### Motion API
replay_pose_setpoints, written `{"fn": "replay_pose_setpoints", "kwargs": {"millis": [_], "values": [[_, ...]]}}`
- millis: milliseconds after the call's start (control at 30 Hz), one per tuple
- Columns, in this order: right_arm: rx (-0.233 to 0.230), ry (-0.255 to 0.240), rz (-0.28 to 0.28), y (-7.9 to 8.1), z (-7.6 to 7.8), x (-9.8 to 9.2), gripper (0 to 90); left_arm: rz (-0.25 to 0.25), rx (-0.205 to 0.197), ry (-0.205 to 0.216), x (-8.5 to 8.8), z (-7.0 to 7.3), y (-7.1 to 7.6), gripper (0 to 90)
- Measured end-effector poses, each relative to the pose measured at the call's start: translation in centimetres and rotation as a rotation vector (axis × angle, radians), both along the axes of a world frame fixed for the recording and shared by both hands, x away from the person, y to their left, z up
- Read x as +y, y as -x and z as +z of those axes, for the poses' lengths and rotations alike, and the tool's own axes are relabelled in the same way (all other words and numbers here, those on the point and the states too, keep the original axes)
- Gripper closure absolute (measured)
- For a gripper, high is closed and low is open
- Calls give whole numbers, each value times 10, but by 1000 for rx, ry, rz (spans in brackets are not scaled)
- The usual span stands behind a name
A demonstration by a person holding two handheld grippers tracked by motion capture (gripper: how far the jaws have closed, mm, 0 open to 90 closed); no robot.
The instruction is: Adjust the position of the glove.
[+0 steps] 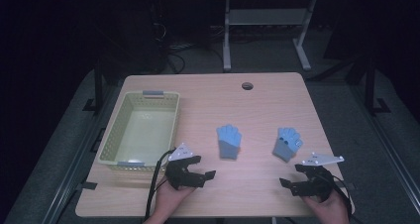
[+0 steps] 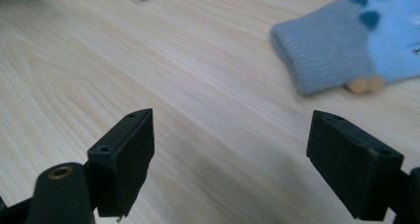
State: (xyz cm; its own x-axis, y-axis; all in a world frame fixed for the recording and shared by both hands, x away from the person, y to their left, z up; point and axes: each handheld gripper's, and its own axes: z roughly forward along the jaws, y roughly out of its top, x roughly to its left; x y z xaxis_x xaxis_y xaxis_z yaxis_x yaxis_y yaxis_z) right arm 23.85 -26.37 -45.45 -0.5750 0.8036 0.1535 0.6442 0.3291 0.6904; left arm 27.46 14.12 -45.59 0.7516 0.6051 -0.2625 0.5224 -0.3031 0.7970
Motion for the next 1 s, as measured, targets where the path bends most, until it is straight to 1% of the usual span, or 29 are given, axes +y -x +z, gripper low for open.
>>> {"fn": "replay_pose_setpoints", "kwargs": {"millis": [67,100,133,233,300,433,467,500,600,633,667,733,800,833,867,1000], "values": [[-20,-4,4,1,2,-3,192,3,-3,-1,0,-1,1,181],[-23,-9,2,1,3,-4,191,1,-2,-1,0,-1,1,181],[-20,-15,-3,1,3,-5,189,1,-5,-3,0,-1,1,181],[-18,-16,-3,-1,2,-7,189,-10,-12,-7,-1,-1,0,181],[-9,-13,-4,-2,2,-7,192,-13,-12,-10,-1,-1,0,181],[-6,-24,-3,-5,2,-6,187,-4,-9,-6,0,-1,1,181],[-8,-26,-2,-6,3,-6,186,-6,-14,-11,1,0,1,182],[-6,-27,-2,-7,3,-5,186,-3,-16,-7,1,0,1,183],[-16,-27,-1,-12,5,-4,178,-5,-18,-6,2,0,0,184],[-12,-29,-3,-14,6,-3,175,-5,-23,-9,2,1,1,184],[-20,-30,-2,-16,7,-3,174,-6,-24,-12,2,1,1,184],[-19,-30,-2,-20,10,-2,172,-3,-26,-10,3,1,1,182],[-9,-47,2,-23,12,-1,172,2,-29,-7,2,2,2,181],[-5,-47,13,-24,13,-1,171,8,-29,4,2,2,2,181],[-5,-42,21,-26,14,0,169,9,-29,6,1,2,2,180],[-9,-34,26,-32,21,0,162,14,-28,6,3,3,2,168]]}}
